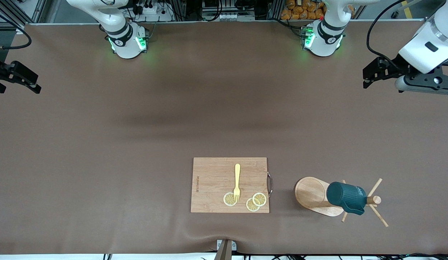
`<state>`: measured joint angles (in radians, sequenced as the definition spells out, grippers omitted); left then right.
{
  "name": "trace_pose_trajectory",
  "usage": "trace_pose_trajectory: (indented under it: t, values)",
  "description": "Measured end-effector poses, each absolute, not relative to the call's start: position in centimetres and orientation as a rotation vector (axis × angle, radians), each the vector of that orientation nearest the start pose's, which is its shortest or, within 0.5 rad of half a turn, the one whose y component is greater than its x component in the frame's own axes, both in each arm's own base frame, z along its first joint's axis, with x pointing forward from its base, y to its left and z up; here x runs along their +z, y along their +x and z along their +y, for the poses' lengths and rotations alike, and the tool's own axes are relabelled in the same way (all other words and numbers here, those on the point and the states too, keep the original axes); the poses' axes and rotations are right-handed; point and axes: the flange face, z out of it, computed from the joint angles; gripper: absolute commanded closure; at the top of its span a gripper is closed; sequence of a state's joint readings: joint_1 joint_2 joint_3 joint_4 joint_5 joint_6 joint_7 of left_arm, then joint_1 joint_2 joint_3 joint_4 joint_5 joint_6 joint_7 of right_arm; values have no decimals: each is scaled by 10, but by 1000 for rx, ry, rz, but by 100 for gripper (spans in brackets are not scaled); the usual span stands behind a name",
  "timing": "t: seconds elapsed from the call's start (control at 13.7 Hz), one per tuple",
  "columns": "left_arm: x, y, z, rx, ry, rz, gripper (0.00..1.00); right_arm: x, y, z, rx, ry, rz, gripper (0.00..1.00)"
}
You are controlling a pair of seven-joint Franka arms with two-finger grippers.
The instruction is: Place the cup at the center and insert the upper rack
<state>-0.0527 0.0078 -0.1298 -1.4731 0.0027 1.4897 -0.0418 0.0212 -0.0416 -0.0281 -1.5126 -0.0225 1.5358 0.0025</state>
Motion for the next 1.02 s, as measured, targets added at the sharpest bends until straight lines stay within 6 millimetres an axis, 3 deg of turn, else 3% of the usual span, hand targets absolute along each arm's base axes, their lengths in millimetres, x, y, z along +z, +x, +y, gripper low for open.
trace_pose_trajectory:
  t: [1.02]
  values:
    - [655, 545, -86, -2, -3136, 182, 0, 671, 538, -7, -103, -3161, 17, 0]
